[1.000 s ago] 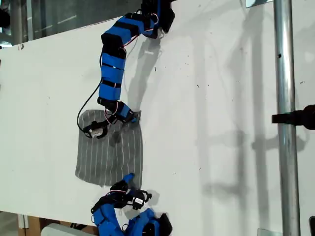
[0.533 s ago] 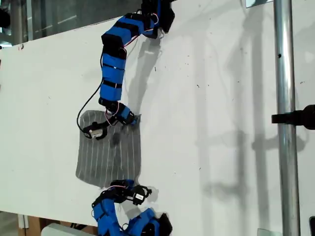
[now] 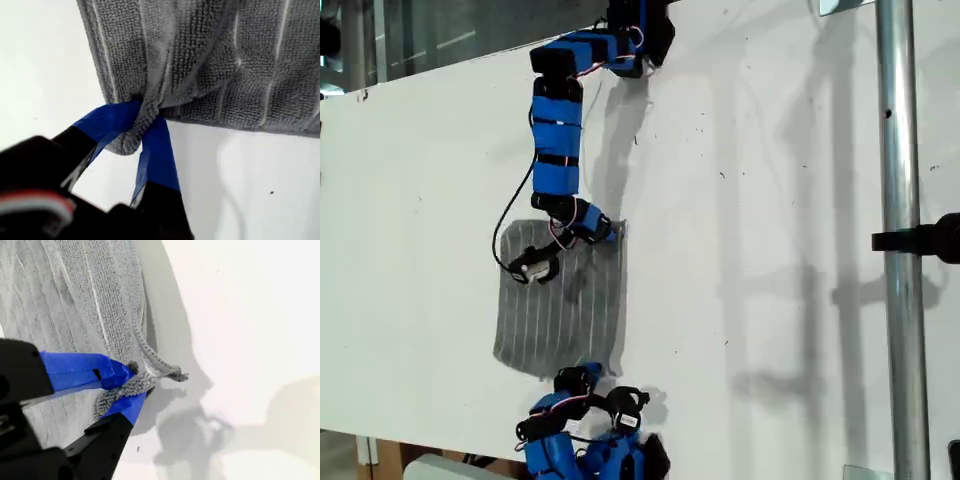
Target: Grasp corners of a towel and fold twice.
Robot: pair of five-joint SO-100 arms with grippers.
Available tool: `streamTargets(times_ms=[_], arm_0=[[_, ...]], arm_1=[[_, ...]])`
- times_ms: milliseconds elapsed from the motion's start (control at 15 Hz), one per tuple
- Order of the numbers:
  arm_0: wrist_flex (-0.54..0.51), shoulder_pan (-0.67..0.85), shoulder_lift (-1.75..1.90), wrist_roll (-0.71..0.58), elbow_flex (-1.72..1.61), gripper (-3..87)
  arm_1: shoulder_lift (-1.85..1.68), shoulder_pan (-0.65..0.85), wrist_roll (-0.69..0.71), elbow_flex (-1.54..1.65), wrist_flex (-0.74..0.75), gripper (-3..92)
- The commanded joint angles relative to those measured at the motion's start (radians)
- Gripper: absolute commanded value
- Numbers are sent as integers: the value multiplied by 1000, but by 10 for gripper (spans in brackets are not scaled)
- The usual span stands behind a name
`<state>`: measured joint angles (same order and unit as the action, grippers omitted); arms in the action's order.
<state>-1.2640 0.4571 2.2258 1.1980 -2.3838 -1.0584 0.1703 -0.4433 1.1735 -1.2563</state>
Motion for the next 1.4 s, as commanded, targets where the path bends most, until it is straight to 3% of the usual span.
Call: streamTargets(times_ms=[0,200,333,400,533,867,1133,1333], arm_0=[[-49,-278,41,198,66,-28],[6,-647,80,538,71,-28],[58,-762,77,623,64,-28],[64,-758,80,598,66,-28],[48,-615,91,422,83,-28],[26,-35,28,-133,167,-28],[130,270,-54,-405,268,-28],[144,342,-137,-499,436,-28]], arm_1=[[-199,-129,-48,40,-80,-2],[-282,-347,-186,84,-112,-2],[-273,-446,-256,66,-64,-2],[-275,-448,-267,71,-52,-2],[-305,-337,-272,135,-67,-2],[-347,67,-103,206,-49,-2],[-385,298,31,196,20,-2],[-491,387,98,158,0,-2]])
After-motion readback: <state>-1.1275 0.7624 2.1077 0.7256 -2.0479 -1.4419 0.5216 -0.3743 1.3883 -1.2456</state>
